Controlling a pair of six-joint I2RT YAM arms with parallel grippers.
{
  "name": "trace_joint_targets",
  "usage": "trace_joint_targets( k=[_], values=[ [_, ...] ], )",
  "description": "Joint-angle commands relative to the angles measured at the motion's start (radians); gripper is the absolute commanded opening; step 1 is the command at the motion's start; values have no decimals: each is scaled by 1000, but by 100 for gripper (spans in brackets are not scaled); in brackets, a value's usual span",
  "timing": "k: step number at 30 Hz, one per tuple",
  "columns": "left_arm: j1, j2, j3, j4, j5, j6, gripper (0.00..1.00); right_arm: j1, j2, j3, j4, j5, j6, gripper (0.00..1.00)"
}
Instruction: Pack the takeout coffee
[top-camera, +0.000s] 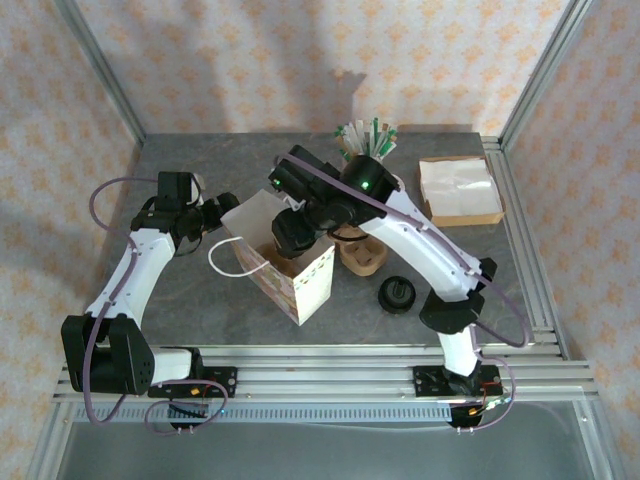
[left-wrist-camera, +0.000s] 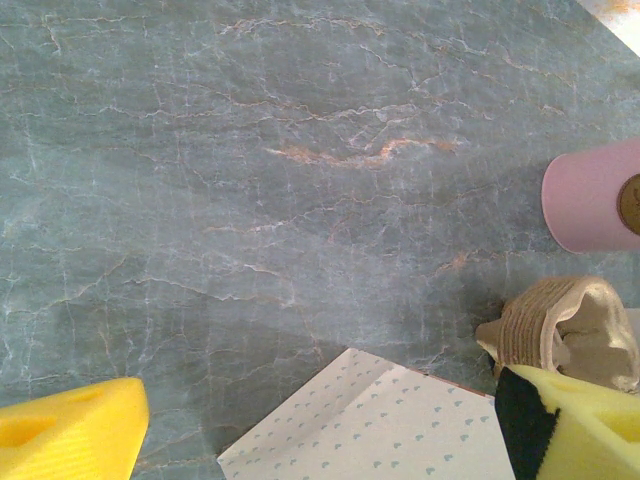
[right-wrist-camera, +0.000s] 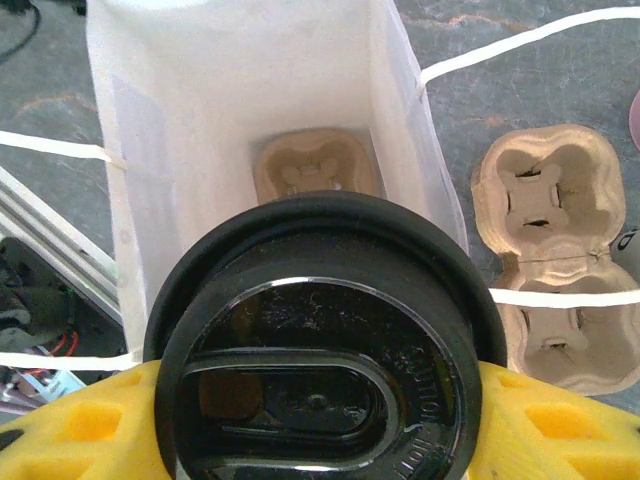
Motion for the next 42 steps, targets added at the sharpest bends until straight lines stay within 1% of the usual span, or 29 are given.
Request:
trace_joint_targets(
  k=[1,13,29,39,42],
  values=[
    [4,-27,0,-15,-12,16,91,7,24,33,-55,6,-21,61],
    [5,-28,0,-16,-10,17,91,6,131,82,-108,3,-35,61],
    [4,-25,-1,-16,-3,16,91,6,189,74,-137,2,-57,60],
    [5,-24,-1,-13,0,16,91,6,206,26,-138,7,-68,59],
    [5,-25,-2,-13,0,14,91,7,214,25,-140,-9,-68,58]
  ],
)
